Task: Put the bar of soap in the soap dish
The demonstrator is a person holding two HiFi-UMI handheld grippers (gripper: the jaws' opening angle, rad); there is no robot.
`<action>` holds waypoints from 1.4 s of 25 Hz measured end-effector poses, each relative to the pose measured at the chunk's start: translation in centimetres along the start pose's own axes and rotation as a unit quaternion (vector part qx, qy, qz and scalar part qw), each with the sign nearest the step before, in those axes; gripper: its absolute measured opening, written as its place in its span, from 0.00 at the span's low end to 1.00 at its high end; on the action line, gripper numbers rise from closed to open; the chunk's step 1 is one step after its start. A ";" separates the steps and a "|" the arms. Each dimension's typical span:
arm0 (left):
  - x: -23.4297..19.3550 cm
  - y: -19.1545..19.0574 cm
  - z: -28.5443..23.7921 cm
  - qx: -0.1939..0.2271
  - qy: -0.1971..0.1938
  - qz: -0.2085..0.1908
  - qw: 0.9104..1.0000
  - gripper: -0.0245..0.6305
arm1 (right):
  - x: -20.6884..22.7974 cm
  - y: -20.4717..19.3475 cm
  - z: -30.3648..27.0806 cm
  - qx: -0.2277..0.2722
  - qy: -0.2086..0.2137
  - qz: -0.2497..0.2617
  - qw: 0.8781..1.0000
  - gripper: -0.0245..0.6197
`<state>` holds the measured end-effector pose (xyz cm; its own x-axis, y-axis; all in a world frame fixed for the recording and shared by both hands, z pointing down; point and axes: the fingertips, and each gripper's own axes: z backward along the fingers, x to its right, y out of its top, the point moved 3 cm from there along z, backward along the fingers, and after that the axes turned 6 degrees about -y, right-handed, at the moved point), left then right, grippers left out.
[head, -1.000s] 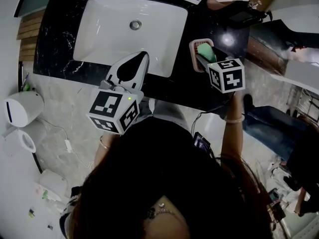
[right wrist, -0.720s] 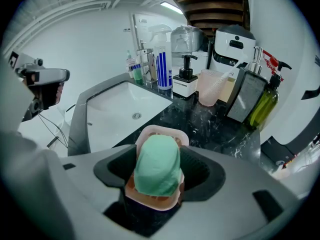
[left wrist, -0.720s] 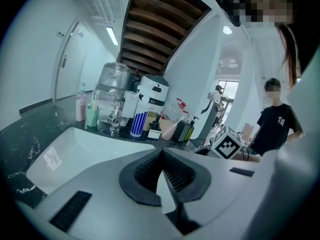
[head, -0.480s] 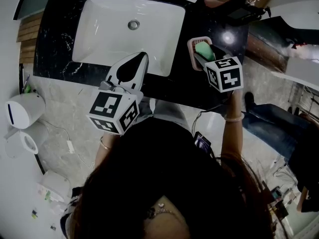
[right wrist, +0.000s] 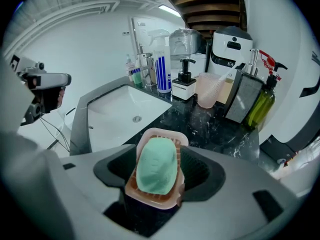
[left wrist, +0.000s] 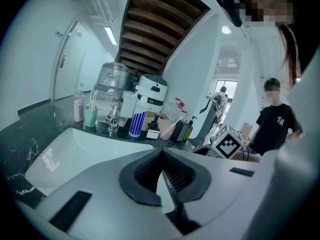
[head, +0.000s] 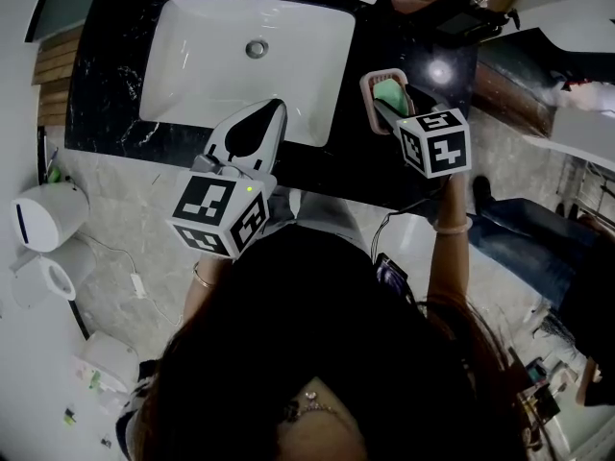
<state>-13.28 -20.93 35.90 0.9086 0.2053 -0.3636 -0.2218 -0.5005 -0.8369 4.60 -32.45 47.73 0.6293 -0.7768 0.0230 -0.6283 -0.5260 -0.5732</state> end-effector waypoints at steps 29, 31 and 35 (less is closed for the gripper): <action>7.9 1.5 -2.6 -0.013 -0.160 -0.090 0.983 0.04 | -2.9 -0.1 16.9 0.192 -0.142 -0.108 0.965 0.14; 8.3 1.4 -2.6 -0.016 -0.167 -0.095 0.981 0.04 | -3.2 -0.6 17.6 0.195 -0.149 -0.119 0.962 0.14; 8.9 1.2 -2.3 -0.021 -0.175 -0.103 0.979 0.04 | -3.8 -1.5 19.0 0.205 -0.165 -0.141 0.954 0.12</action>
<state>-4.66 -21.70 32.59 0.7534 0.5777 -0.3140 -0.0255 -0.4515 -0.8919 11.82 -22.09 32.98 0.8992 -0.4376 0.0045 -0.2225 -0.4660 -0.8563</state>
